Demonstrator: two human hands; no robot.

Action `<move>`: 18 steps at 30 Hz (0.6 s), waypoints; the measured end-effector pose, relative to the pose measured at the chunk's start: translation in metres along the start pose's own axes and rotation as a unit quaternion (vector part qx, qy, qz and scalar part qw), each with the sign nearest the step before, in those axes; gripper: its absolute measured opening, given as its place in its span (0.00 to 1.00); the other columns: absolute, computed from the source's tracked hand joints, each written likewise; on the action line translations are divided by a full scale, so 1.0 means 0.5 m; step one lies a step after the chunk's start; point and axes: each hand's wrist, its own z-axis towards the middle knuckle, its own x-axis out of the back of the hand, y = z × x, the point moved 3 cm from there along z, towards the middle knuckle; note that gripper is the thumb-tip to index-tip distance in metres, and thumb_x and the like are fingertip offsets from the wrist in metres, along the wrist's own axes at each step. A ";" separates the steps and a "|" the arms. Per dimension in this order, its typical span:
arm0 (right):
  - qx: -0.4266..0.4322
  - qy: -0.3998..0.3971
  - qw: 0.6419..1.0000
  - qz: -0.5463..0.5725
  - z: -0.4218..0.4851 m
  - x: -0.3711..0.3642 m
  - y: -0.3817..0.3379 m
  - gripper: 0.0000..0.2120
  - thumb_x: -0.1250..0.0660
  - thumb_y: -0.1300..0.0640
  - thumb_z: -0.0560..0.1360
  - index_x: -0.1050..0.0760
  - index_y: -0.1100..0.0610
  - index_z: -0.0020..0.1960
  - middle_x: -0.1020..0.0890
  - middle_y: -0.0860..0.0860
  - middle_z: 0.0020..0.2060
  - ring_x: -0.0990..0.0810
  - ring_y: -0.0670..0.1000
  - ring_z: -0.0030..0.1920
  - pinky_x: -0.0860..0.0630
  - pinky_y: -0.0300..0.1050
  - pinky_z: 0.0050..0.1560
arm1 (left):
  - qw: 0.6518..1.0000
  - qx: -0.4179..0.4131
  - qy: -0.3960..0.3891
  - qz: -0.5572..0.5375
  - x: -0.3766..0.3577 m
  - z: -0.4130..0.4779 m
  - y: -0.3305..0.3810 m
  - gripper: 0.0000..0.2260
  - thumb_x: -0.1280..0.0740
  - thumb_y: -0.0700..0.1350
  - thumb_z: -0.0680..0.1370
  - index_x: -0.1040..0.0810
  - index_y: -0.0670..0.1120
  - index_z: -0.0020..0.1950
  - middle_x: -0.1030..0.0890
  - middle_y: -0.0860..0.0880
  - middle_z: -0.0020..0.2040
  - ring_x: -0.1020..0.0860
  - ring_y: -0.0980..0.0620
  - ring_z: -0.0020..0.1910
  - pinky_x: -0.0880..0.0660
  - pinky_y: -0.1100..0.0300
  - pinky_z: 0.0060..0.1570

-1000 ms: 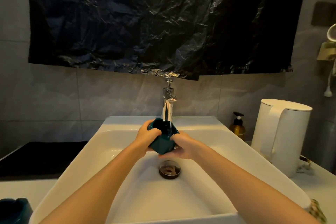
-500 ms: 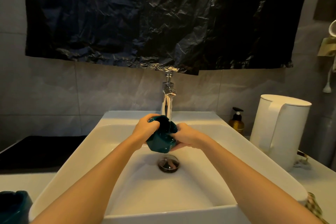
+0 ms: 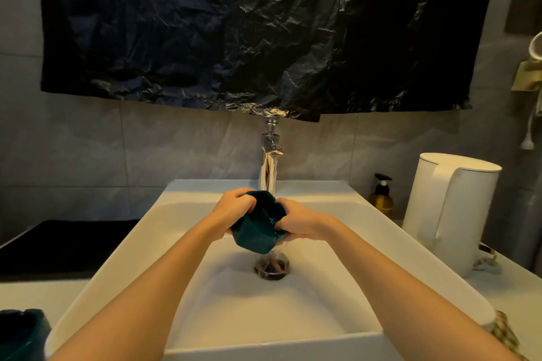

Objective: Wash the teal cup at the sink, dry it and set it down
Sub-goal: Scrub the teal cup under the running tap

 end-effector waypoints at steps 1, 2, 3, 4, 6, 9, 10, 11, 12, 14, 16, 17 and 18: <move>0.001 0.010 1.000 -0.001 0.001 0.002 0.003 0.16 0.41 0.71 0.76 0.33 0.57 0.59 0.24 0.55 0.53 0.20 0.56 0.49 0.18 0.45 0.41 | 1.000 0.001 -0.009 0.005 -0.002 -0.001 0.000 0.12 0.43 0.38 0.77 0.25 0.52 0.51 0.23 0.49 0.45 0.27 0.52 0.44 0.28 0.58 0.42; 0.000 0.032 0.999 0.001 0.003 0.004 0.005 0.14 0.40 0.70 0.76 0.31 0.58 0.58 0.23 0.56 0.53 0.19 0.57 0.49 0.18 0.47 0.40 | 1.000 0.004 -0.020 0.007 -0.004 -0.002 0.001 0.12 0.43 0.38 0.77 0.25 0.52 0.50 0.23 0.48 0.45 0.26 0.51 0.44 0.27 0.58 0.43; -0.001 0.059 0.998 -0.007 0.007 0.006 0.009 0.11 0.40 0.67 0.77 0.29 0.59 0.58 0.21 0.57 0.53 0.18 0.58 0.49 0.17 0.48 0.42 | 0.999 0.011 -0.030 0.006 -0.007 -0.004 0.001 0.12 0.43 0.38 0.77 0.25 0.53 0.49 0.22 0.48 0.45 0.26 0.51 0.44 0.27 0.58 0.42; -0.003 0.086 0.996 -0.027 0.010 0.008 0.010 0.10 0.41 0.64 0.78 0.27 0.61 0.58 0.20 0.59 0.54 0.18 0.59 0.49 0.18 0.50 0.44 | 0.999 0.019 -0.035 0.000 -0.010 -0.005 0.002 0.12 0.43 0.39 0.76 0.24 0.54 0.49 0.22 0.47 0.46 0.25 0.50 0.45 0.26 0.58 0.42; -0.013 0.123 0.991 -0.043 0.017 0.008 0.013 0.12 0.43 0.61 0.80 0.27 0.62 0.60 0.20 0.60 0.55 0.20 0.57 0.49 0.20 0.49 0.46 | 0.999 0.024 -0.029 -0.022 -0.010 -0.004 0.004 0.09 0.40 0.41 0.77 0.24 0.54 0.52 0.21 0.46 0.48 0.24 0.49 0.47 0.23 0.56 0.45; -0.051 0.100 0.990 0.090 0.012 0.000 0.012 0.12 0.44 0.63 0.81 0.31 0.62 0.62 0.22 0.60 0.56 0.18 0.60 0.46 0.18 0.49 0.37 | 0.994 0.019 -0.015 -0.105 -0.001 0.000 0.004 0.10 0.32 0.46 0.75 0.23 0.50 0.57 0.20 0.46 0.54 0.22 0.47 0.51 0.21 0.52 0.50; -0.068 0.078 0.983 0.154 0.008 -0.003 0.011 0.11 0.43 0.64 0.80 0.31 0.62 0.62 0.23 0.60 0.56 0.18 0.62 0.47 0.17 0.51 0.37 | 0.991 0.020 -0.023 -0.132 0.000 0.001 0.001 0.14 0.29 0.46 0.73 0.24 0.50 0.59 0.20 0.46 0.55 0.22 0.47 0.52 0.21 0.51 0.49; -0.087 0.055 0.972 0.212 0.004 -0.005 0.009 0.11 0.42 0.66 0.80 0.32 0.62 0.62 0.23 0.60 0.56 0.18 0.64 0.49 0.17 0.53 0.38 | 0.989 0.017 -0.032 -0.143 -0.003 0.002 -0.001 0.18 0.28 0.44 0.72 0.25 0.50 0.61 0.21 0.46 0.56 0.22 0.47 0.53 0.20 0.51 0.47; -0.105 0.031 0.960 0.256 -0.001 -0.008 0.007 0.12 0.41 0.66 0.79 0.32 0.63 0.63 0.23 0.61 0.57 0.18 0.65 0.50 0.17 0.53 0.39 | 0.990 0.010 -0.035 -0.137 -0.007 0.001 -0.004 0.22 0.27 0.42 0.71 0.27 0.52 0.63 0.22 0.47 0.57 0.23 0.46 0.54 0.20 0.52 0.44; -0.124 -0.020 0.940 0.317 -0.004 -0.014 0.005 0.15 0.40 0.68 0.78 0.31 0.62 0.65 0.23 0.62 0.58 0.18 0.65 0.51 0.17 0.53 0.42 | 0.994 -0.004 -0.006 -0.112 -0.011 0.001 -0.007 0.26 0.32 0.35 0.73 0.31 0.54 0.66 0.27 0.49 0.59 0.27 0.46 0.57 0.21 0.55 0.43; -0.107 -0.070 0.937 0.326 -0.012 -0.020 -0.004 0.12 0.41 0.69 0.78 0.29 0.58 0.59 0.22 0.60 0.55 0.20 0.65 0.54 0.18 0.55 0.47 | 0.995 -0.015 0.042 -0.090 -0.007 0.003 -0.006 0.23 0.38 0.32 0.74 0.30 0.54 0.64 0.29 0.47 0.60 0.30 0.46 0.57 0.24 0.55 0.46; -0.095 -0.077 0.945 0.304 -0.017 -0.019 -0.008 0.12 0.40 0.70 0.78 0.29 0.56 0.55 0.23 0.58 0.54 0.21 0.65 0.57 0.19 0.56 0.51 | 0.995 -0.016 0.059 -0.080 -0.006 0.004 -0.006 0.20 0.40 0.33 0.75 0.28 0.54 0.60 0.27 0.46 0.59 0.29 0.46 0.57 0.25 0.54 0.48; -0.086 -0.070 0.955 0.274 -0.020 -0.019 -0.010 0.12 0.39 0.70 0.77 0.29 0.54 0.54 0.23 0.57 0.54 0.22 0.65 0.58 0.21 0.58 0.54 | 0.995 -0.018 0.069 -0.073 -0.006 0.004 -0.007 0.17 0.41 0.34 0.76 0.28 0.54 0.58 0.26 0.45 0.59 0.29 0.46 0.56 0.25 0.54 0.48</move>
